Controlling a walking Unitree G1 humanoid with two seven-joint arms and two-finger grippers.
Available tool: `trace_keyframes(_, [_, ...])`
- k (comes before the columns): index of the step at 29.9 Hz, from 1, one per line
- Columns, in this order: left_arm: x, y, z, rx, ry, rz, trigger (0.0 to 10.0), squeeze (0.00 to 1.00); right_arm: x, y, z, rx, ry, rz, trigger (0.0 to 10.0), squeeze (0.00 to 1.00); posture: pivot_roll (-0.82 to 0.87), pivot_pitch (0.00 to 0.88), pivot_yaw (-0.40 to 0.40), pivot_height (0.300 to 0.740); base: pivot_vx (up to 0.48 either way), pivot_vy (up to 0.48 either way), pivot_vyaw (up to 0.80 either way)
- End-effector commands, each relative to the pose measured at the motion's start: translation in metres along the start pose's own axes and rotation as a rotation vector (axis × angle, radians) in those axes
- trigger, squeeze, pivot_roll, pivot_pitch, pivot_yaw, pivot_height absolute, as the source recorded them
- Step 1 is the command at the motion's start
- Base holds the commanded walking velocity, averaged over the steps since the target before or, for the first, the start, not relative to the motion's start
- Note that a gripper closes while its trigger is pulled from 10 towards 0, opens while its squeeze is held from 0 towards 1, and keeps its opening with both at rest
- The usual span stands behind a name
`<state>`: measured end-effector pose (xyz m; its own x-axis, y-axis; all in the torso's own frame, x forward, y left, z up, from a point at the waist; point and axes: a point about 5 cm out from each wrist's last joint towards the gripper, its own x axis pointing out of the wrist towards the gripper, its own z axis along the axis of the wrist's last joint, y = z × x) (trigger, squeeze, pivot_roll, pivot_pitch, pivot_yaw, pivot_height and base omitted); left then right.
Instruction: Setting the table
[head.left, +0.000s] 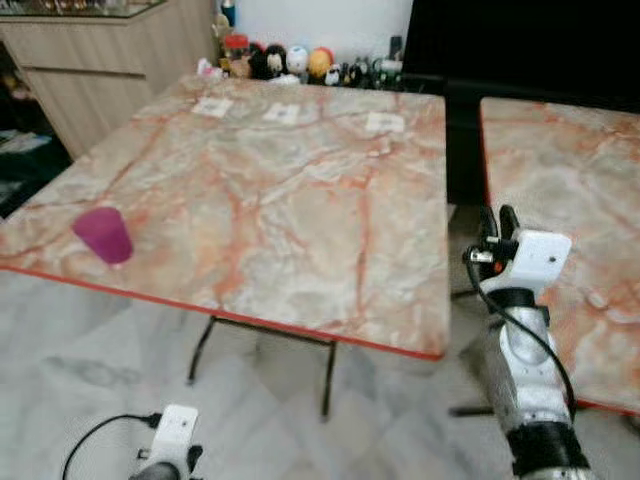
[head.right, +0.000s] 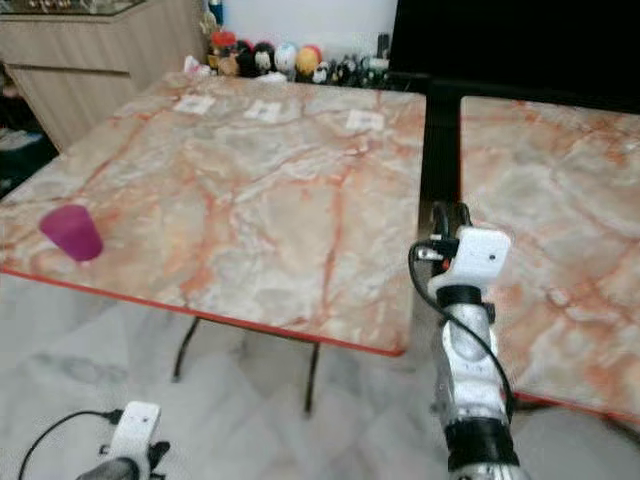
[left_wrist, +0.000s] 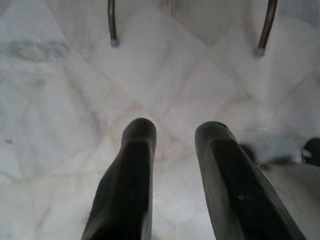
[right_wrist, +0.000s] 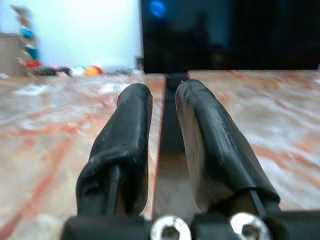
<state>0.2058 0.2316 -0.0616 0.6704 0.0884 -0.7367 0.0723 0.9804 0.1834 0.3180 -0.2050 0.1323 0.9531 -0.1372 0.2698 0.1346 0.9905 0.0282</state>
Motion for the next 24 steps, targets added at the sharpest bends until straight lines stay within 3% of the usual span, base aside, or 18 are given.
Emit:
trace_keyframes(1, [-0.0004,0.0041,-0.0006,-0.001,0.006,0.011,10.0,0.00,0.0060,0.0042,0.0112,0.007,-0.050,0.014,10.0,0.00,0.05,0.013,-0.004,0.740,0.000,0.480,0.00])
trace_keyframes(24, [-0.0018,0.0068,-0.0049,0.000,0.016,0.014,10.0,0.00,0.0046,0.0039,0.0142,0.002,-0.074,0.012,10.0,0.00,0.06,0.001,-0.008,0.740,0.000,0.479,0.00])
